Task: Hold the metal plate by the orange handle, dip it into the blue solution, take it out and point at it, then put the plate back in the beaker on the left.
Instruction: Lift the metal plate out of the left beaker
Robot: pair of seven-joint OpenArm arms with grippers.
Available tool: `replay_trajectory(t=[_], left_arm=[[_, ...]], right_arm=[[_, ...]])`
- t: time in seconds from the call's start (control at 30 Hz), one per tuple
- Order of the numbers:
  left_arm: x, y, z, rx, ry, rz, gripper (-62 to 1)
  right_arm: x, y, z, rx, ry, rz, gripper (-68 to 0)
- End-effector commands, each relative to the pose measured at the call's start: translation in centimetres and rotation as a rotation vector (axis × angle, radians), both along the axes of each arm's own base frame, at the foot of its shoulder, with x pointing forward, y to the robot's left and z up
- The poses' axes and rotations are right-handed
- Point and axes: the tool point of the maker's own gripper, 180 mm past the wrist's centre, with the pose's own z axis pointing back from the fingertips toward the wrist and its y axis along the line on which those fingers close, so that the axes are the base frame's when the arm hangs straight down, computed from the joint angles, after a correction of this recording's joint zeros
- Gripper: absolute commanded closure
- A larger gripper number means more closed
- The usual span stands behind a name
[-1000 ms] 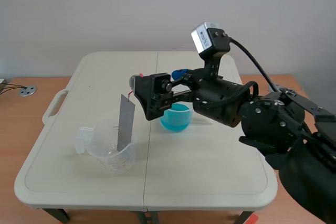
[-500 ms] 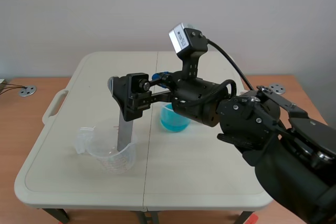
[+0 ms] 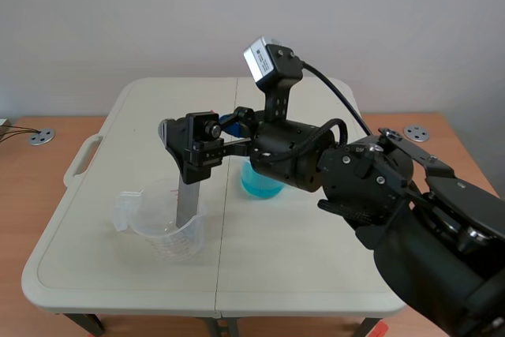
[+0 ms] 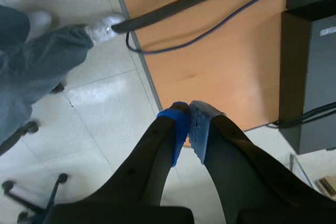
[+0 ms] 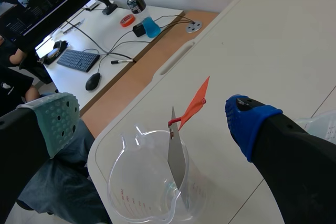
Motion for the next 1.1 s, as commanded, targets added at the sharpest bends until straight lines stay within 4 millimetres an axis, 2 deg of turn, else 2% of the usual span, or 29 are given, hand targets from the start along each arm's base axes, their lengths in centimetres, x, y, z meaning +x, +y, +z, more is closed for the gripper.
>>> replay_trajectory(t=[0.0, 0.07, 0.57, 1.07], left_arm=[[-0.3, -0.4, -0.3, -0.007, 0.008, 0.025, -1.6], [-0.3, -0.4, -0.5, -0.004, 0.009, 0.037, -1.6], [-0.7, -1.2, -0.6, -0.04, 0.022, 0.031, -1.6], [-0.5, -1.4, -0.6, -0.048, 0.019, 0.03, -1.6]], right_arm=[[0.7, 0.0, 1.5, 0.029, -0.033, -0.01, -53.9], [0.7, 0.0, 1.5, 0.028, -0.033, -0.012, -51.2], [1.4, 1.0, 2.4, 0.012, -0.033, 0.006, -51.1], [1.5, 0.9, 1.6, -0.007, 0.019, 0.0, -45.6]])
